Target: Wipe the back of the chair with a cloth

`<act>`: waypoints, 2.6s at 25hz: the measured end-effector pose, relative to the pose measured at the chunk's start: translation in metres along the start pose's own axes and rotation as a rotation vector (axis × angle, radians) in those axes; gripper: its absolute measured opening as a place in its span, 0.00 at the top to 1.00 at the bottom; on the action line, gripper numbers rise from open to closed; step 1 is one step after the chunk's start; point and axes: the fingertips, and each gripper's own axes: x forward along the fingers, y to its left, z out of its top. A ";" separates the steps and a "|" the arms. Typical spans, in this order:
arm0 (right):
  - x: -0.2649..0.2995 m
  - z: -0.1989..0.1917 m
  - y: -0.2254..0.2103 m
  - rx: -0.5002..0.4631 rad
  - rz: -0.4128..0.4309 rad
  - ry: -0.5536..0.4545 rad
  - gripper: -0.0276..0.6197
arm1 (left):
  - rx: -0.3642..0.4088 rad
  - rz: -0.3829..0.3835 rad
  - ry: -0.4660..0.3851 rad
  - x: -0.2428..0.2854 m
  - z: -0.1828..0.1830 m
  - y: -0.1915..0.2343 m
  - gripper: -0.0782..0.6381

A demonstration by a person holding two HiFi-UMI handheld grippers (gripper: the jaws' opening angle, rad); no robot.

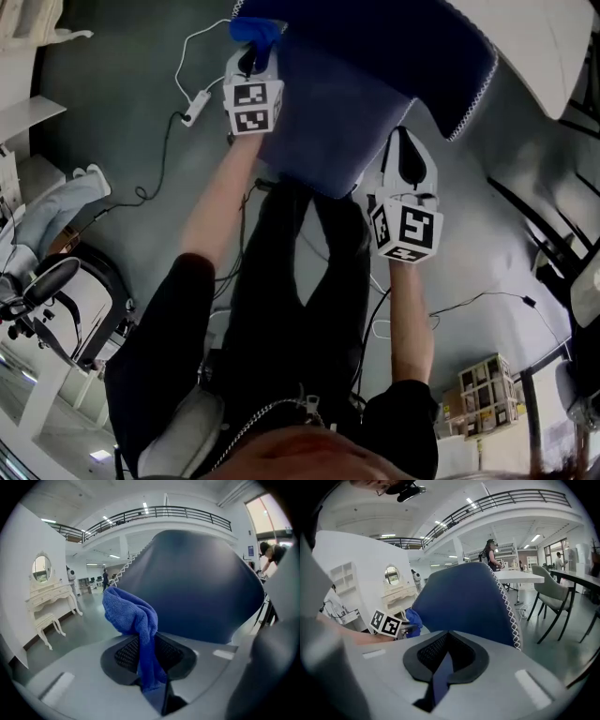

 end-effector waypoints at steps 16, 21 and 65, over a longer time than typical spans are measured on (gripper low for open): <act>0.013 -0.009 -0.013 0.023 -0.009 -0.007 0.95 | 0.010 -0.077 0.013 0.048 0.001 -0.055 0.77; 0.005 -0.014 -0.021 0.043 -0.033 -0.019 0.95 | 0.020 -0.128 0.010 0.049 0.001 -0.090 0.77; -0.064 -0.046 -0.059 0.135 -0.181 -0.039 0.95 | 0.174 -0.556 -0.053 -0.028 -0.010 -0.268 0.77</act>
